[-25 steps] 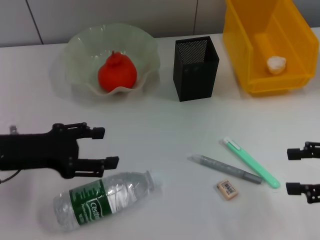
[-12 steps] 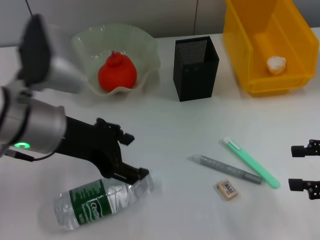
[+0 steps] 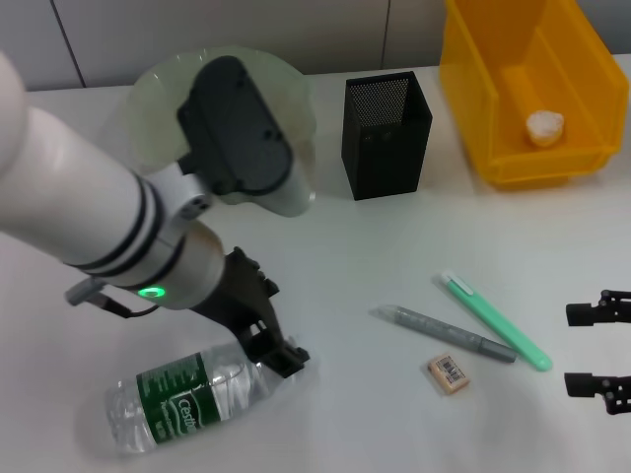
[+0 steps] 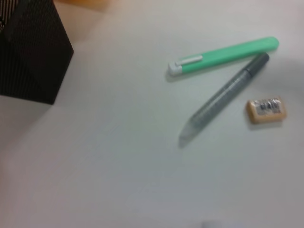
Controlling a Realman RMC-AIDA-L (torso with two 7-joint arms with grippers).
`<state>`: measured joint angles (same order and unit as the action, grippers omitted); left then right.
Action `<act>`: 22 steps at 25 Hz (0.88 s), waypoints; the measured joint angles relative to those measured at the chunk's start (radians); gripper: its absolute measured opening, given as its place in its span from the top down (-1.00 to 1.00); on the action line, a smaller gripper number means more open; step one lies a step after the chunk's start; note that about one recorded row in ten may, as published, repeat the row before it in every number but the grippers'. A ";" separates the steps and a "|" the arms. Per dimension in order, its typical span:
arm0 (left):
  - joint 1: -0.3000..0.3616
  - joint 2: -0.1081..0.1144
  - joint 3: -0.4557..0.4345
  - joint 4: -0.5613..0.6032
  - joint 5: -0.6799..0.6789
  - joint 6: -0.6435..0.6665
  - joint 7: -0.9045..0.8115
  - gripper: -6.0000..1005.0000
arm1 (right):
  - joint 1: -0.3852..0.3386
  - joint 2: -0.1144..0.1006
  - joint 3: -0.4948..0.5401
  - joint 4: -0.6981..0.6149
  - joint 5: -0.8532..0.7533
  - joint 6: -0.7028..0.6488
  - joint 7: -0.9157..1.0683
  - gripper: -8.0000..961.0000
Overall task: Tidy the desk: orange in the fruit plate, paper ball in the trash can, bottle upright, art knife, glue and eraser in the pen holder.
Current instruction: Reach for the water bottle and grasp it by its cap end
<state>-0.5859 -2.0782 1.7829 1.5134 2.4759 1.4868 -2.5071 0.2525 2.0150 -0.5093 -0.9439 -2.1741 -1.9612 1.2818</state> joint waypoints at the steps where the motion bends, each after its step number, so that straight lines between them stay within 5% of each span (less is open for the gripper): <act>1: -0.007 0.000 0.017 0.000 0.007 -0.010 -0.021 -0.69 | 0.000 0.002 0.000 0.000 -0.004 0.001 -0.004 -0.70; 8: -0.065 -0.002 0.198 -0.023 0.060 -0.044 -0.152 -0.69 | 0.016 0.009 0.001 0.010 -0.032 0.016 -0.030 -0.69; 22: -0.095 -0.002 0.251 -0.136 0.091 -0.120 -0.188 -0.68 | 0.030 0.018 0.000 0.027 -0.034 0.016 -0.038 -0.70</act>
<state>-0.6806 -2.0800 2.0336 1.3770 2.5673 1.3671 -2.6954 0.2823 2.0332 -0.5093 -0.9168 -2.2079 -1.9452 1.2436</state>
